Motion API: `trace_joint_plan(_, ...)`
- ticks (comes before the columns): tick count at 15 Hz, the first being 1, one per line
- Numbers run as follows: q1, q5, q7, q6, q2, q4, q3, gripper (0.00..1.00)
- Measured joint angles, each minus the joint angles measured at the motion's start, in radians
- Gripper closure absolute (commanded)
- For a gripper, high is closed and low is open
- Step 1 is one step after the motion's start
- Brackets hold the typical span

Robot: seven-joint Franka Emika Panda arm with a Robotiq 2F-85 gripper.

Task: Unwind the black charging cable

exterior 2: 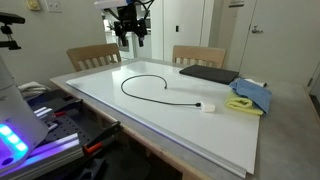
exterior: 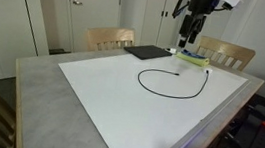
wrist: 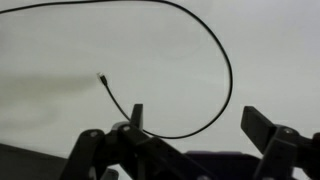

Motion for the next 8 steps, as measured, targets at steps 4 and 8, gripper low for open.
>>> trace_joint_plan(4,0.0,0.007,-0.066,0.048,0.142,0.083,-0.014,0.0)
trace_joint_plan(8,-0.008,0.001,-0.12,0.049,0.352,0.23,-0.016,0.0)
